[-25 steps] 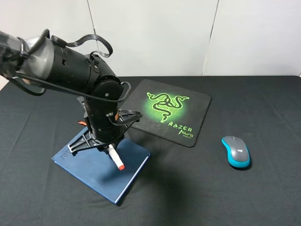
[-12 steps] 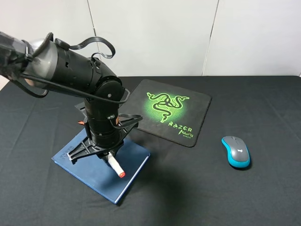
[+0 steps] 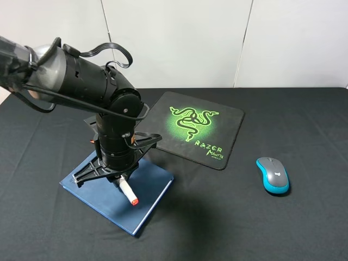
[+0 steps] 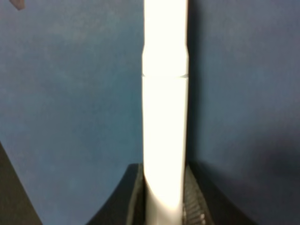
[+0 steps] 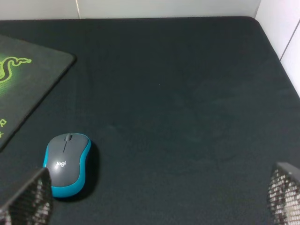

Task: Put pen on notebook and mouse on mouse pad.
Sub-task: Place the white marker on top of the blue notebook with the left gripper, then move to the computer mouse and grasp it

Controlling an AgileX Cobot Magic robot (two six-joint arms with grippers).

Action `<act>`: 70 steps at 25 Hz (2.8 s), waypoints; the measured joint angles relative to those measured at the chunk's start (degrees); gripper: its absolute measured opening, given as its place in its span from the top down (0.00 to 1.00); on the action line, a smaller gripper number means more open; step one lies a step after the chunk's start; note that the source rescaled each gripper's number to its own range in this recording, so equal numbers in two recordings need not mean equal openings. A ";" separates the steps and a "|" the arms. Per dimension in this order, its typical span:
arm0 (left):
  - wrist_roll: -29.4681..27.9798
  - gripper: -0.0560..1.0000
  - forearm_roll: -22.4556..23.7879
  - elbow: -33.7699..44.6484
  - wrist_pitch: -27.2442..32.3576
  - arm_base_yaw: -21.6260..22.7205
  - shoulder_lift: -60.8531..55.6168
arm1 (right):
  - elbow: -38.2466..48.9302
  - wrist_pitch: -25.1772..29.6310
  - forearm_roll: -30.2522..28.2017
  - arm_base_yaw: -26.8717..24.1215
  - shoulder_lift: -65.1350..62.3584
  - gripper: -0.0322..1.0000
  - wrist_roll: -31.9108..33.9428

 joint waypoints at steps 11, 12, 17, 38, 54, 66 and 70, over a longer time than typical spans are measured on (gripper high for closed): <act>0.29 0.02 0.02 0.00 -0.16 0.50 0.00 | 0.00 0.00 0.00 0.00 0.00 0.00 0.00; 0.29 0.01 0.02 0.00 -0.16 0.57 0.00 | 0.00 0.00 0.00 0.00 0.00 0.00 0.00; 0.46 0.00 0.02 0.00 -0.16 0.57 0.00 | 0.00 0.00 0.00 0.00 0.00 0.00 0.00; 24.82 0.00 12.94 0.00 9.46 0.64 -21.65 | 0.00 0.00 0.00 0.00 0.00 0.00 0.00; 64.36 0.00 5.02 0.00 15.32 0.64 -37.90 | 0.00 0.00 0.11 0.00 0.00 0.00 0.00; 86.93 0.00 -7.69 0.02 24.15 0.64 -52.65 | 0.00 0.00 0.16 0.00 0.00 0.00 0.00; 90.70 0.00 -9.66 0.80 24.26 0.64 -59.64 | 0.00 0.00 0.16 0.00 0.00 0.00 0.00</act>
